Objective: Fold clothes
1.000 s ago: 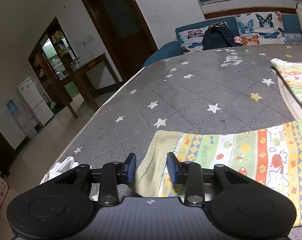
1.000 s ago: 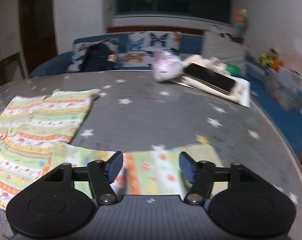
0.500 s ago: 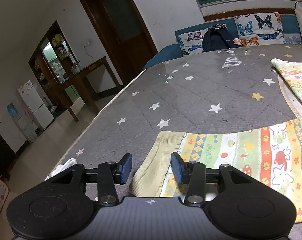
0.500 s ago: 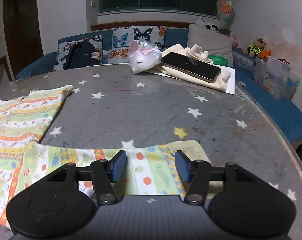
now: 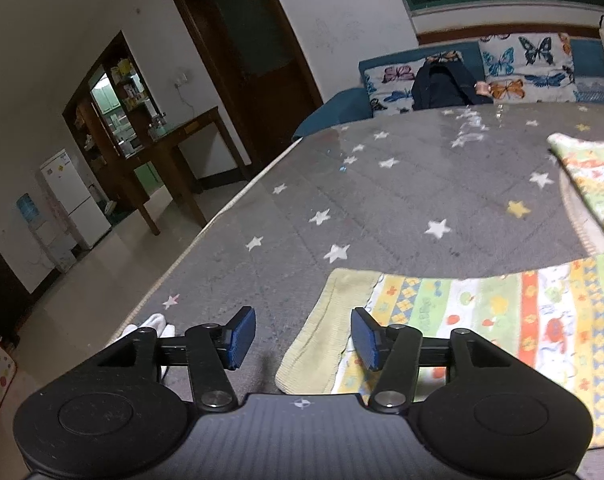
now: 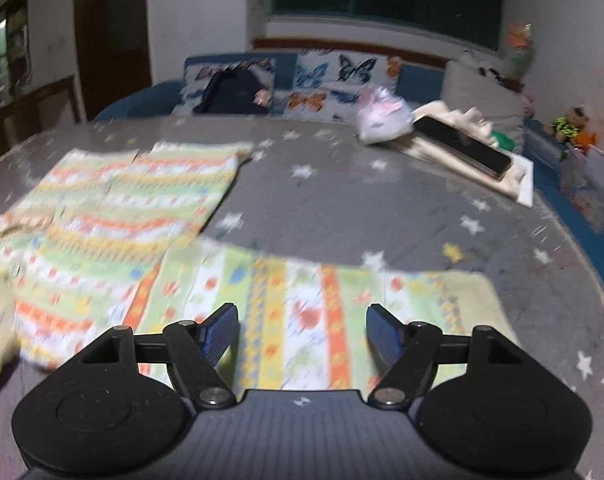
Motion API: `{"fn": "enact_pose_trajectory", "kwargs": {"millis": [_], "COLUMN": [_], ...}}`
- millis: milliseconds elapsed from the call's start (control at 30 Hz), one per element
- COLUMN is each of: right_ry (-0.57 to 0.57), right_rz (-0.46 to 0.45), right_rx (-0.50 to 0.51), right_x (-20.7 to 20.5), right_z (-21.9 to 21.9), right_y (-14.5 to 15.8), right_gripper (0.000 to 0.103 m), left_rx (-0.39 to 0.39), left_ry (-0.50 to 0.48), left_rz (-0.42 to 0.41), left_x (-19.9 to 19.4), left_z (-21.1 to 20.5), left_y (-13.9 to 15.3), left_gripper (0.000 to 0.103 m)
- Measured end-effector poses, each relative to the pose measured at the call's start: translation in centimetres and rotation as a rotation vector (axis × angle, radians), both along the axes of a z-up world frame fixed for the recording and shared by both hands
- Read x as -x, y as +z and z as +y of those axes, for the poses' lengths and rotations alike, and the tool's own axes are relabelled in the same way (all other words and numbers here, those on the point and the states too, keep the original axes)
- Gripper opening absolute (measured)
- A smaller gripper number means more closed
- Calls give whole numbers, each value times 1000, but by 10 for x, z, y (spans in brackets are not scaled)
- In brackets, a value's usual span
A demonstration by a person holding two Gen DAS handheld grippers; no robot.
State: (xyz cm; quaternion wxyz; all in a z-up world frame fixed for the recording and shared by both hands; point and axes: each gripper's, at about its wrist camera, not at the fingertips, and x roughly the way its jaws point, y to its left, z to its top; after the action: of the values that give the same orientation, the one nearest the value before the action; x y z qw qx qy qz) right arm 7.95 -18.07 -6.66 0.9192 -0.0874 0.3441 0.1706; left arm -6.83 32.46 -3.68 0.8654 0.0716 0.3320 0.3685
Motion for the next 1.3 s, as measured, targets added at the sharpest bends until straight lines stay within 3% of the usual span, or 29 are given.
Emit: {"fn": "enact_pose_trajectory", "kwargs": {"millis": [200,400,500,700,1000,1300], "right_ry": [19,38,47,57,53,60], "right_rz": [-12,-8,-6,-5,-6,-21], "right_rx": [16,-3,-12,-24,-28,-63], "right_x": [14,20,24,29,31,33], "right_z": [8,15,18,23,20,25], "right_y": [3,2,1,0,-1,5], "right_gripper": [76,79,79,79,80,81], "left_rx": [51,166,233,271,290,322], "left_ry": [-109,-308,-405,-543,-631,-653], "left_rz": [-49,-84,-92,-52,39,0], "left_x": [-1,-18,-32,-62,-73,-69], "left_z": [-34,-95,-126,-179,-209,-210], "left_y": [20,33,36,23,-5,6], "left_gripper": [56,56,49,40,38,40]}}
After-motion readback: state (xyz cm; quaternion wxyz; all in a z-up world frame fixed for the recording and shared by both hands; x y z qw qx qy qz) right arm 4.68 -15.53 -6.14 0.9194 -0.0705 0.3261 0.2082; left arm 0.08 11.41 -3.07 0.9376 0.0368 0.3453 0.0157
